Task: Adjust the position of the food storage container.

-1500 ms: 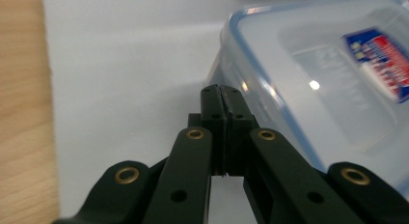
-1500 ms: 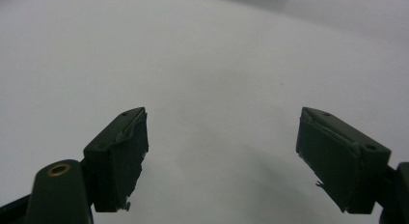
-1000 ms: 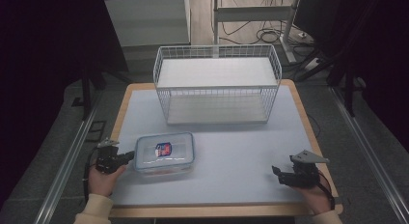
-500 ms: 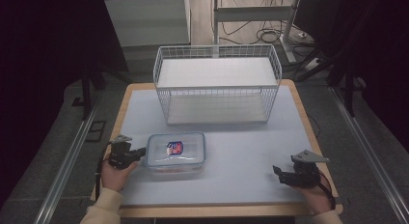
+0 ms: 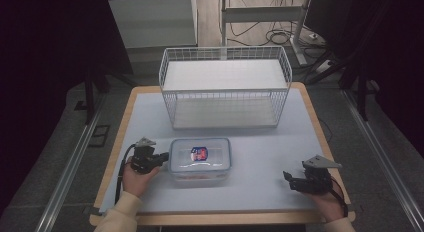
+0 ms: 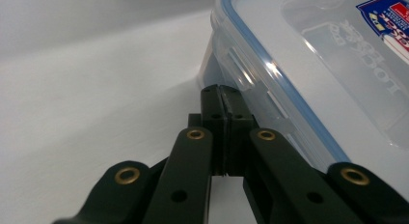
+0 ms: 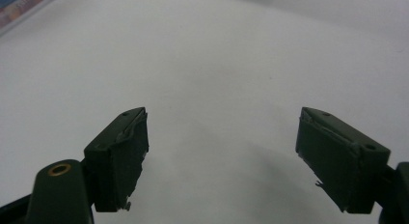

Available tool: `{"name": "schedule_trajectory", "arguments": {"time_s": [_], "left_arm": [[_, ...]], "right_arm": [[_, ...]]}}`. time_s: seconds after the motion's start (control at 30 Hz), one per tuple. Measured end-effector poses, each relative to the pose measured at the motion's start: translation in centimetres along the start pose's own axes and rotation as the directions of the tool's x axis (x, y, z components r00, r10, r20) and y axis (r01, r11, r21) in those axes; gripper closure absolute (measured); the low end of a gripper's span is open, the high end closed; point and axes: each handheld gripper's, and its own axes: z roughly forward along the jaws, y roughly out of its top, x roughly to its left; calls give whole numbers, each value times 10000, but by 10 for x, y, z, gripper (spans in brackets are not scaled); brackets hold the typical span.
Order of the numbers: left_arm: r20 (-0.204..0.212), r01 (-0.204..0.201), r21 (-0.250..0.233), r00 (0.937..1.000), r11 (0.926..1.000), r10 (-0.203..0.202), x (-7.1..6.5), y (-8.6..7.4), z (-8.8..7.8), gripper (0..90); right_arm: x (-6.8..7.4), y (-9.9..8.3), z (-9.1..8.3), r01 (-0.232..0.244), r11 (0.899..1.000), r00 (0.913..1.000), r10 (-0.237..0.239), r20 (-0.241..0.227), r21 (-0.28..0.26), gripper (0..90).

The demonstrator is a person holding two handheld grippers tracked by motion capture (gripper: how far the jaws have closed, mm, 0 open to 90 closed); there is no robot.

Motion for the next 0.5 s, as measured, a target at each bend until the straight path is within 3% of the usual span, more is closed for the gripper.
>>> {"name": "schedule_trajectory", "arguments": {"time_s": [0.1, 0.33, 0.5], "left_arm": [[216, -256, 30, 9994, 9997, 256, -12, 7, 12, 900], [678, -444, 22, 9967, 9990, 441, -35, 16, 28, 900], [746, -508, 19, 9959, 9987, 505, -41, 18, 32, 900]], "right_arm": [[0, 0, 0, 33, 10000, 10000, -33, 8, 8, 193], [1, 0, 0, 62, 10000, 10000, -62, 21, -10, 193], [2, 0, 0, 106, 9999, 9999, -106, 0, -15, 193]]}}
